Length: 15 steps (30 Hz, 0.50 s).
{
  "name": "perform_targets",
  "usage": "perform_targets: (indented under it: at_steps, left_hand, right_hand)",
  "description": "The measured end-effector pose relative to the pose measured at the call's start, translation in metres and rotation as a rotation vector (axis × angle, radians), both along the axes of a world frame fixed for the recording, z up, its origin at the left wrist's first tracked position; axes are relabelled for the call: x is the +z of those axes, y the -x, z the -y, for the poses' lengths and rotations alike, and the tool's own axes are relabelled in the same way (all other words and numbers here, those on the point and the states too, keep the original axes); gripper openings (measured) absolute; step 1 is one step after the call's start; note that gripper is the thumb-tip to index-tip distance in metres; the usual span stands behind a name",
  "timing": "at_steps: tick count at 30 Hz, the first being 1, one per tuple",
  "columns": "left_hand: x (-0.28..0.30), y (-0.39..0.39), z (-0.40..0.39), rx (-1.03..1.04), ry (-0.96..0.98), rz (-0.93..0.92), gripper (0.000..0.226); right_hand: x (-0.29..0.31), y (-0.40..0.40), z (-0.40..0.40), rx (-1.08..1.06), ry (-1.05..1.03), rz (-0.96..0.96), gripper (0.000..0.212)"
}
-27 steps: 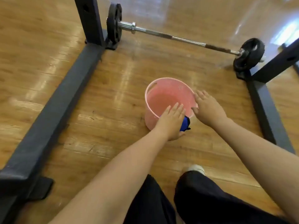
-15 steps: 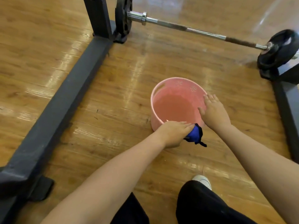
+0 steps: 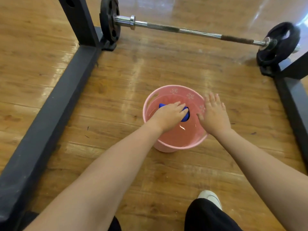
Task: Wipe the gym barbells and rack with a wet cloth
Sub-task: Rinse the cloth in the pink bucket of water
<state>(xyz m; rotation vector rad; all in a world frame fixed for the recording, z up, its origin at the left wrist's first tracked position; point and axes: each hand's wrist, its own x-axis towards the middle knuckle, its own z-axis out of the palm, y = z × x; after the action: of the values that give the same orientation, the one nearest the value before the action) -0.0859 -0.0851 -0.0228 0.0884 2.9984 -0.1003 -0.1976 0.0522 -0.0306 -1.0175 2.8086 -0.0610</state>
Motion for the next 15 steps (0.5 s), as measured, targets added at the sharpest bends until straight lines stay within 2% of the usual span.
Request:
perform_targets:
  at_steps: [5,11,15]
  left_hand:
    - [-0.034,0.031,0.003,-0.015,0.075,0.094,0.049]
    - [-0.065,0.045,0.003,-0.035,0.048,0.228,0.049]
    - [-0.074,0.045,0.003,-0.043,0.066,0.333,0.055]
  right_hand:
    - [-0.009,-0.013,0.007,-0.143,0.143,0.091,0.077]
    - [-0.017,-0.013,0.002,-0.114,0.156,0.035,0.084]
    - [-0.017,-0.012,0.001,-0.113,0.194,0.067,0.083]
